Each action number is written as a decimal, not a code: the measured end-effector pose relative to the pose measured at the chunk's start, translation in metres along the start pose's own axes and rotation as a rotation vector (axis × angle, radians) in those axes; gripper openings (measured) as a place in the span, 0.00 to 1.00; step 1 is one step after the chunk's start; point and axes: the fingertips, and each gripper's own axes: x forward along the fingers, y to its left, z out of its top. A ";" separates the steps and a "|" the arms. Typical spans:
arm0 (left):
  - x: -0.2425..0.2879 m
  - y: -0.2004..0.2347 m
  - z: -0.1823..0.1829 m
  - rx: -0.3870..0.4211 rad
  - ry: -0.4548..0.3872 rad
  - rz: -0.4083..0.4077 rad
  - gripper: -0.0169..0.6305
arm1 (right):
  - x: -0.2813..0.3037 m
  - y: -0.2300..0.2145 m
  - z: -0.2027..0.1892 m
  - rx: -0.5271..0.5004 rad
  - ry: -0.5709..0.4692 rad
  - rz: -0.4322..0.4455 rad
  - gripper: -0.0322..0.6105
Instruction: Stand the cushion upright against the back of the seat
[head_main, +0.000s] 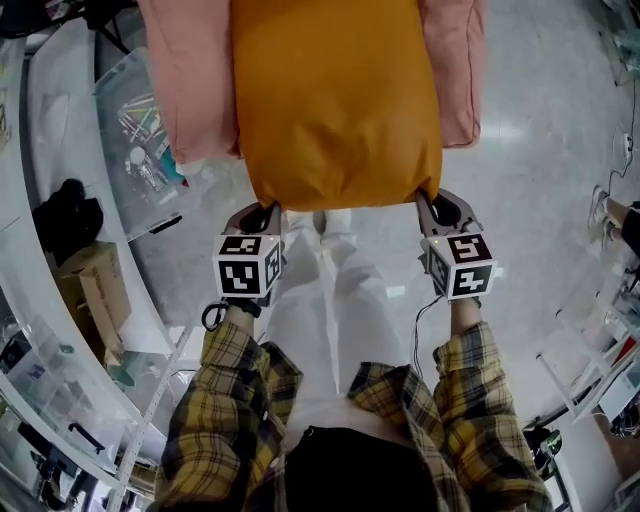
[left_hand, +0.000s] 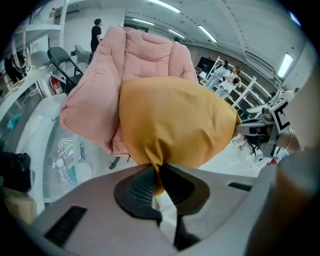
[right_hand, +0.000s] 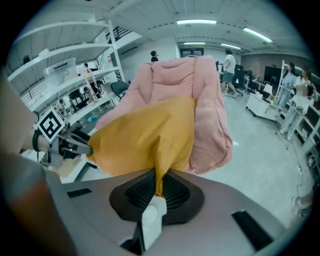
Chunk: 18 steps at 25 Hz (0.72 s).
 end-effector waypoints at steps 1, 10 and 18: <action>-0.008 0.000 0.004 -0.001 -0.007 0.006 0.07 | -0.005 0.003 0.004 0.020 -0.007 0.006 0.11; -0.085 -0.007 0.059 0.045 -0.081 0.034 0.07 | -0.056 0.019 0.067 0.105 -0.076 0.047 0.11; -0.149 -0.032 0.106 0.055 -0.133 0.016 0.07 | -0.105 0.014 0.123 0.191 -0.167 0.081 0.11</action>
